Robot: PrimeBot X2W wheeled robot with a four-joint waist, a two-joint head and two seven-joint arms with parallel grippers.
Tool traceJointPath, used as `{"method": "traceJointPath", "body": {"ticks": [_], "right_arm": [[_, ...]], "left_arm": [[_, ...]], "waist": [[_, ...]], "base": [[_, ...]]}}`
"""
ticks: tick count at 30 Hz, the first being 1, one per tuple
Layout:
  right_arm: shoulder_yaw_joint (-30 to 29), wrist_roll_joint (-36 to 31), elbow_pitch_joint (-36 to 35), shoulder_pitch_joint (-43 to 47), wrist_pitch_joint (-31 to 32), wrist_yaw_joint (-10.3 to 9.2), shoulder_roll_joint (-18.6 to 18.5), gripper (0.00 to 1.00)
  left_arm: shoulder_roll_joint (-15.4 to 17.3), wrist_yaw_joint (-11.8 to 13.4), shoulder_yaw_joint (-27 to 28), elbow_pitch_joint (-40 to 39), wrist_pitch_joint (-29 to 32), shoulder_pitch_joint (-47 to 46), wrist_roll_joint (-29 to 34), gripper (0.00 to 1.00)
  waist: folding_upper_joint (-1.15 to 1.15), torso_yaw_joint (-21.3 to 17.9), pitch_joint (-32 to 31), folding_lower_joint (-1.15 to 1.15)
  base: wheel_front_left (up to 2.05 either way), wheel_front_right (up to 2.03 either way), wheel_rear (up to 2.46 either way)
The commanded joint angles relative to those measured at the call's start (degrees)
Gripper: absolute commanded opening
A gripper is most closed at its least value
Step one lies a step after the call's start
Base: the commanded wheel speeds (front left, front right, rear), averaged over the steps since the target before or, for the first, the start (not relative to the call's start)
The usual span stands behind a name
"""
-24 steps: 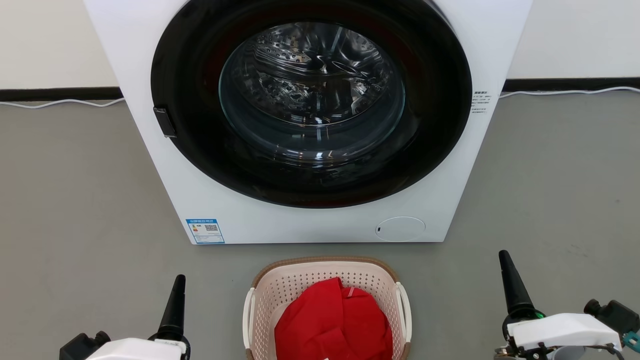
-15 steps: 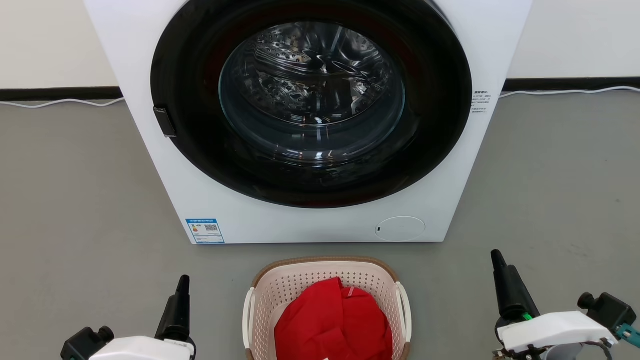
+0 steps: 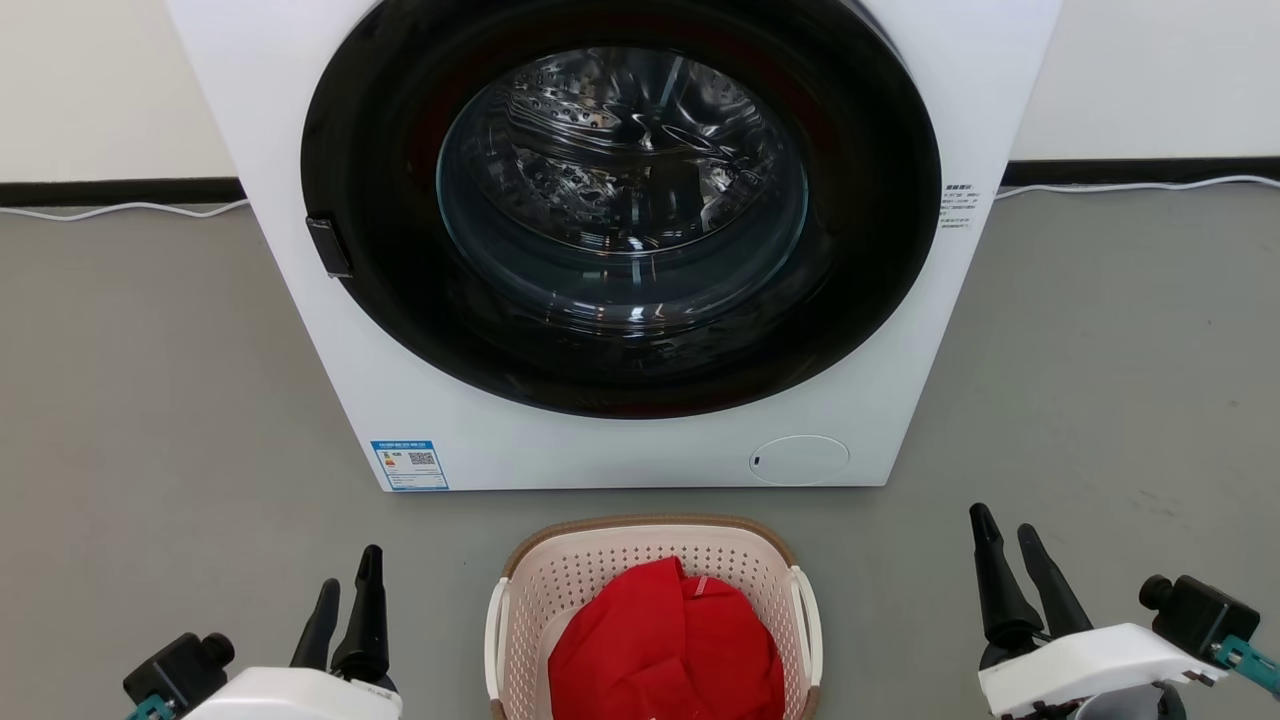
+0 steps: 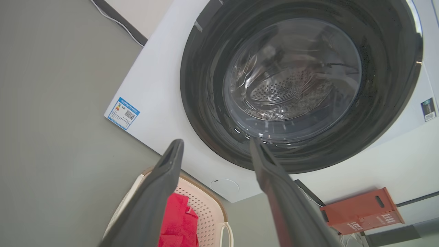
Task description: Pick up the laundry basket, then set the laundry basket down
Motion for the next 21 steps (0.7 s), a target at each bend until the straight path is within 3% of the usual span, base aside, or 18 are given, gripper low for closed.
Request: {"method": "traceJointPath", "body": {"ticks": [1, 21], "right_arm": [[0.9, -2.0, -1.2, -2.9, -1.1, 0.25, -0.8, 1.00], [1.5, -19.6, 1.0, -3.2, -4.6, 0.33, -1.6, 1.00]], "left_arm": [[0.6, 0.2, 1.2, -1.8, -0.8, -2.3, 2.3, 1.00], [0.9, -0.6, 3.1, -2.0, -4.4, -1.4, 22.6, 1.00]], "waist": [[0.00, 0.0, 0.0, -0.01], [0.00, 0.1, -0.2, -0.01]], "base": [[0.00, 0.00, 0.00], [0.00, 0.00, 0.00]]}}
